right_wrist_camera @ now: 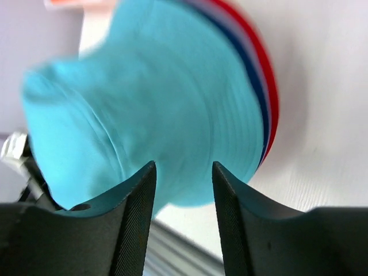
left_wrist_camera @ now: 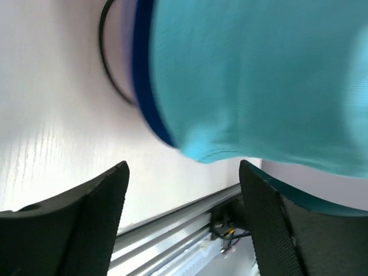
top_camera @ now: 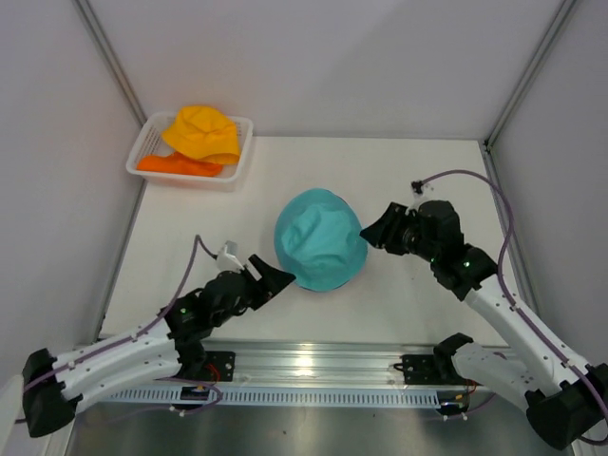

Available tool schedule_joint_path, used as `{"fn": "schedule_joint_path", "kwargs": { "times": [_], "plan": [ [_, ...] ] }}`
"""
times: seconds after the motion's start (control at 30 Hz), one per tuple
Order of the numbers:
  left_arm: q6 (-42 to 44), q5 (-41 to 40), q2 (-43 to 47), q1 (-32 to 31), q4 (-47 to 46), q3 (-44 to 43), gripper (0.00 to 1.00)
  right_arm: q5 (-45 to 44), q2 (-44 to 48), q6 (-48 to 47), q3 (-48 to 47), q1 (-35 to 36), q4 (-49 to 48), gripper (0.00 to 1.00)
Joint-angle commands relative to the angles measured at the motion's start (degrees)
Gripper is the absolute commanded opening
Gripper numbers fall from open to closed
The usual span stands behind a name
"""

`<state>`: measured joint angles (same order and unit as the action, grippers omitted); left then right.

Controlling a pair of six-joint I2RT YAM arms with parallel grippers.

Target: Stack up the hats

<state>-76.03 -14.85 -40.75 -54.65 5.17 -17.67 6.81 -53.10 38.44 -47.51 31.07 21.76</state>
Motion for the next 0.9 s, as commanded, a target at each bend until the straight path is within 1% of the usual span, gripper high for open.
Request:
{"fn": "schedule_joint_path", "kwargs": {
  "times": [0.0,0.07,0.1,0.13,0.17,0.2,0.23,0.27,0.3,0.33,0.37,0.4,0.43,0.5,0.53,0.63,0.67,0.73,0.77,0.83,0.87],
  "plan": [
    [7.81,-7.99,9.88,-0.11,14.06,-8.14,0.82,0.04,-1.38,-6.0,-6.36,-4.43,2.5,0.48],
    [13.17,-9.93,13.4,0.86,17.4,-10.62,0.86,3.71,-4.02,-7.67,-9.96,-8.19,1.1,0.52],
    [17.71,-10.28,15.42,2.95,19.07,-14.2,0.86,4.87,-5.07,-8.02,-11.28,-9.17,0.48,0.52],
    [20.8,-9.15,15.7,4.71,18.74,-15.19,0.87,6.01,-7.26,-8.98,-13.82,-9.79,-0.31,0.52],
    [23.79,-7.32,15.62,6.65,17.08,-16.42,0.88,8.2,-8.41,-9.78,-15.15,-10.06,-2.31,0.58],
    [26.78,-1.64,13.01,11.71,16.2,-20.43,0.88,9.44,-9.9,-10.65,-16.55,-10.24,-3.03,0.61],
    [31.16,1.81,10.54,14.72,15.75,-21.86,0.88,10.76,-11.48,-11.53,-18.13,-10.15,-3.47,0.61],
    [32.51,5.24,7.73,17.36,15.49,-24.84,0.87,12.86,-14.98,-12.67,-21.28,-10.15,-4.09,0.64],
    [33.74,8.49,4.49,22.17,15.49,-29.65,0.85,13.92,-16.75,-13.21,-22.62,-10.06,-4.53,0.64],
    [35.23,14.7,-2.33,24.31,15.57,-31.09,0.82,14.89,-18.6,-13.56,-23.94,-9.8,-4.71,0.64],
    [35.94,18.16,-5.62,25.72,14.79,-32.41,0.77,16.12,-22.1,-13.82,-26.21,-9.63,-5.14,0.63],
    [37.26,20.71,-8.79,27.56,14.17,-35.91,0.75,16.65,-23.79,-13.74,-26.93,-9.02,-5.58,0.63],
    [37.62,24.22,-13.95,28.1,13.73,-36.9,0.74,17.53,-25.37,-13.65,-27.63,-8.75,-6.02,0.62],
    [38.23,27.32,-18.46,28.81,11.97,-39.71,0.72,18.5,-30.2,-13.47,-29.22,-8.22,-6.73,0.61],
    [38.24,29.25,-22.23,28.9,11.62,-41.11,0.71,19.46,-31.78,-13.3,-29.66,-7.7,-6.99,0.59],
    [38.15,30.23,-26.47,29.25,10.04,-43.32,0.68,21.4,-37.76,-12.95,-30.71,-7.08,-7.69,0.55],
    [38.24,30.58,-28.92,29.51,9.86,-44.28,0.66,21.93,-39.17,-12.77,-31.06,-6.99,-7.78,0.54],
    [37.8,31.37,-31.04,30.39,9.69,-45.52,0.64,24.2,-42.95,-11.81,-32.12,-6.9,-7.7,0.5],
    [37.45,33.03,-32.53,30.74,8.99,-45.7,0.59,25.0,-43.92,-11.46,-32.38,-6.81,-7.87,0.49],
    [36.48,34.44,-33.42,30.75,7.93,-45.44,0.55,25.54,-45.85,-10.93,-32.48,-6.38,-8.13,0.48],
    [35.87,35.32,-33.95,30.75,6.19,-44.56,0.52,25.1,-46.21,-10.75,-32.39,-5.68,-8.57,0.48]
  ]
}}
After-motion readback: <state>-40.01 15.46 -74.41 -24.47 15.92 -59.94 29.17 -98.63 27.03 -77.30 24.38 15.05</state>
